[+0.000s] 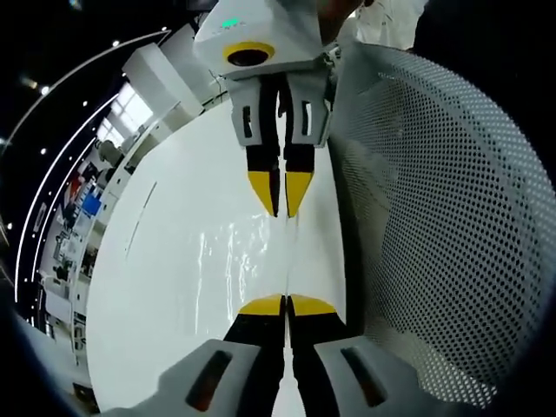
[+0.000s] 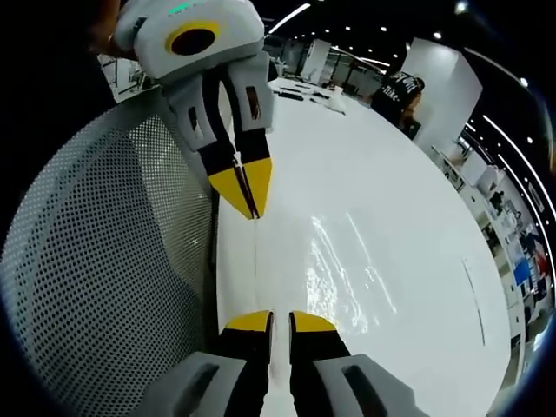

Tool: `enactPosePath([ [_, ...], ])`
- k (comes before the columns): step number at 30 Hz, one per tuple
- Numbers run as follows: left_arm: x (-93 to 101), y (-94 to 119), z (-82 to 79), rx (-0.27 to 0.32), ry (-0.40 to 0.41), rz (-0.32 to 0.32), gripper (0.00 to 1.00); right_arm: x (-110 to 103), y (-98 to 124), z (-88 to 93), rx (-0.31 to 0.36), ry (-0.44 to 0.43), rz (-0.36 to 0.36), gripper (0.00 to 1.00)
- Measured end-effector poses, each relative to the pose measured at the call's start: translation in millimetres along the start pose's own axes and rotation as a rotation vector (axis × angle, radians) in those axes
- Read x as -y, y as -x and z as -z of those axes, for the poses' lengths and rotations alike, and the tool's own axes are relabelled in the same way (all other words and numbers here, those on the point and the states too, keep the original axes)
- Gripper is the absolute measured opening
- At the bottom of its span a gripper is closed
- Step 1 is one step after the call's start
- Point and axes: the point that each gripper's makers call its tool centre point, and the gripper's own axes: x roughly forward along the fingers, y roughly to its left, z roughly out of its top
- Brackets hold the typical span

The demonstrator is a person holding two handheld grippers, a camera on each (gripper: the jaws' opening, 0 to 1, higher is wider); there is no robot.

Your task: Open the resealable bag by pulling the two sides of the seal apart until the entire bag opening is separated and visibly accessible.

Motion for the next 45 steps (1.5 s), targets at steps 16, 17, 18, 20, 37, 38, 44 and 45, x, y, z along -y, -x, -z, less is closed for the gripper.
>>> enactPosePath([
  [16,-18.2,5,-1.4,0.015,-0.042,-0.081,0.00,6,-3,-8.9,0.030,-0.096,-0.002,0.00],
  [17,-16.6,4,0.1,0.006,-0.049,-0.075,0.00,8,-2,-9.5,0.032,-0.107,0.003,0.00],
  [18,-16.7,3,0.1,0.006,-0.047,-0.077,0.00,8,-2,-9.7,0.031,-0.112,0.005,0.00],
  [20,-16.8,4,-1.9,0.006,-0.050,-0.080,0.00,10,-1,-8.9,0.022,-0.122,0.008,0.00],
  [37,-18.1,9,-24.6,0.048,-0.045,-0.067,0.08,15,7,-8.4,0.002,-0.131,0.028,0.00],
  [38,-17.2,9,-25.9,0.048,-0.056,-0.064,0.08,15,7,-8.3,0.001,-0.131,0.028,0.00],
  [44,-5.8,5,-30.8,0.029,-0.137,-0.023,0.08,12,8,-10.9,0.005,-0.131,0.021,0.00],
  [45,-3.9,3,-30.5,0.020,-0.156,-0.020,0.08,12,8,-12.4,0.008,-0.129,0.020,0.00],
])
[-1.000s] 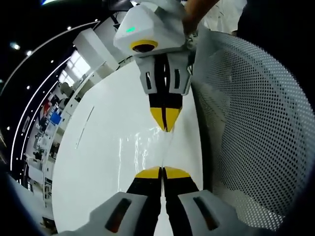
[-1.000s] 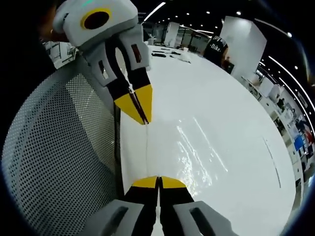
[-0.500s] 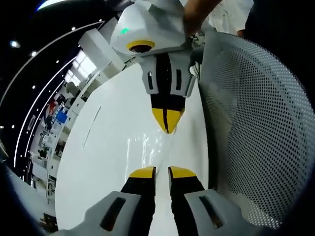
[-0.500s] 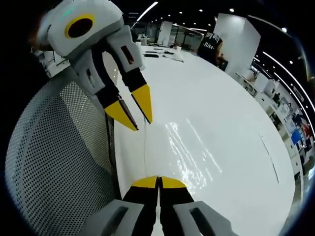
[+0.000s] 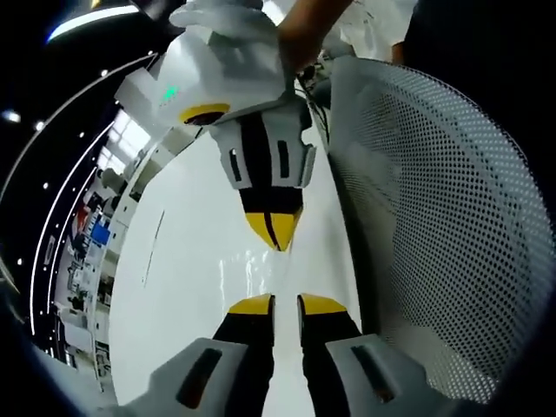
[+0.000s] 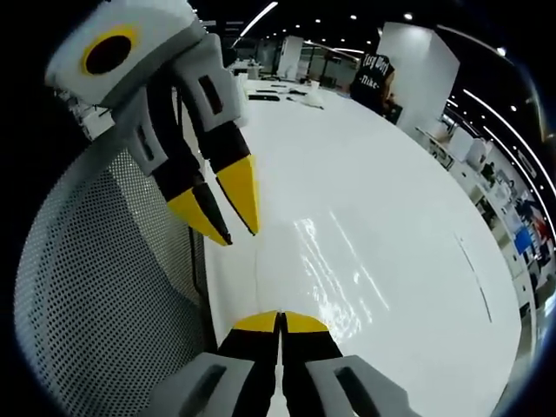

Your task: Open the resealable bag by pulling the two sides of the seal apart until the entire bag opening is separated and visibly accessible.

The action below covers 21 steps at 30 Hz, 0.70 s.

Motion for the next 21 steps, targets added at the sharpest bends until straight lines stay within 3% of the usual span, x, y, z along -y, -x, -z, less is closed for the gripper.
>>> enactPosePath([
  [11,-3.7,-2,-2.0,-0.013,-0.026,-0.035,0.06,-6,2,-13.6,0.027,0.019,-0.017,0.00],
  [21,-8.1,3,-12.2,0.014,-0.039,-0.064,0.06,-9,1,-20.3,0.030,0.050,-0.023,0.00],
])
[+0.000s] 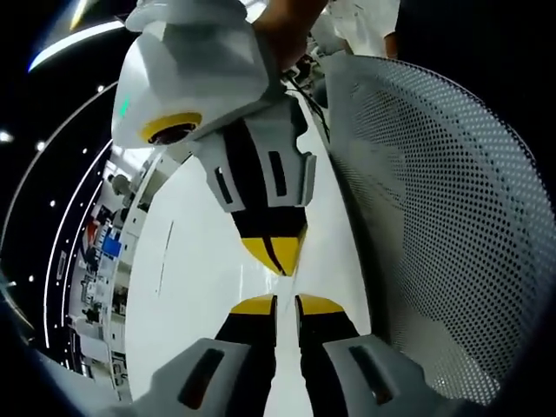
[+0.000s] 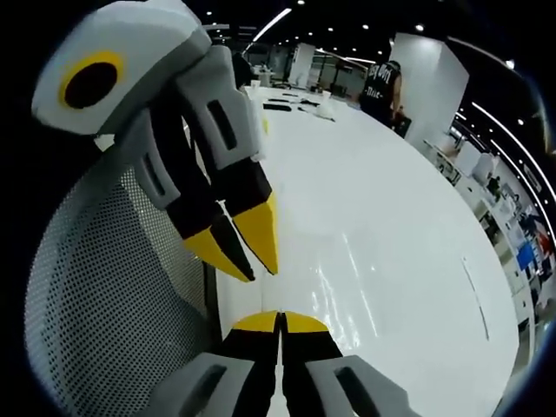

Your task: Open the resealable bag by pulling the two sides of the seal apart until the entire bag opening is separated and visibly accessible.

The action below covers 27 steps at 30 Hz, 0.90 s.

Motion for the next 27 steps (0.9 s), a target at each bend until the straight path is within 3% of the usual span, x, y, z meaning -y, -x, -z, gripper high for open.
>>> enactPosePath([
  [11,7.8,-5,10.0,-0.035,-0.030,0.020,0.06,1,4,-14.7,0.043,-0.026,-0.003,0.00],
  [21,-0.8,-3,23.0,-0.078,-0.006,-0.028,0.01,8,8,-23.9,0.066,-0.027,0.018,0.00],
  [27,-1.9,-2,22.7,-0.071,0.017,-0.032,0.00,16,10,-28.3,0.085,-0.049,0.044,0.00],
])
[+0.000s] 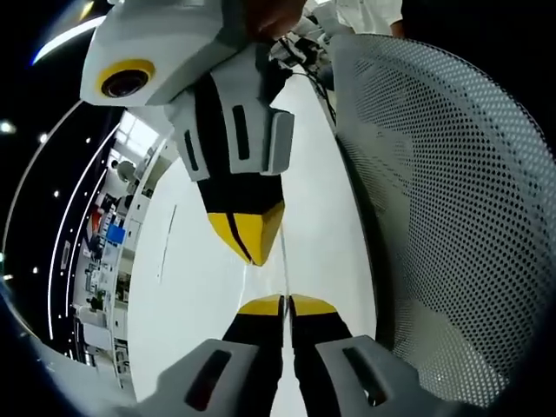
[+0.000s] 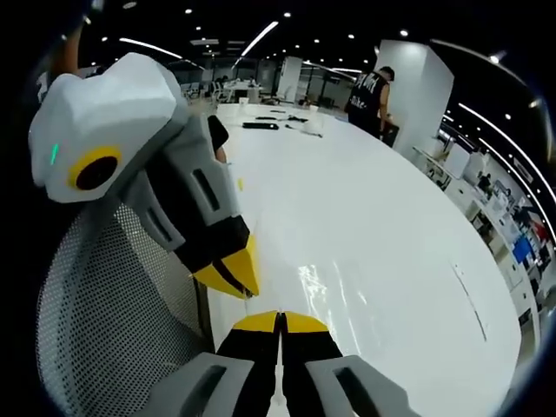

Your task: Open the resealable bag by pulling the two sides of the seal apart until the entire bag opening is separated and visibly accessible.

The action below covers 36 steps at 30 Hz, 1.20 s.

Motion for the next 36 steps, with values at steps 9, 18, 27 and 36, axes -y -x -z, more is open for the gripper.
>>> enactPosePath([
  [9,1.0,2,-6.8,0.031,0.021,-0.010,0.00,14,3,-4.2,0.043,-0.092,0.034,0.00],
  [18,4.9,1,-9.4,0.045,0.054,0.005,0.00,30,5,-7.8,0.068,-0.136,0.087,0.00],
  [27,8.4,0,-10.9,0.050,0.059,0.017,0.00,42,11,-9.5,0.093,-0.182,0.123,0.00],
  [36,10.5,-1,-10.5,0.051,0.060,0.032,0.00,51,16,-8.4,0.109,-0.212,0.164,0.00],
])
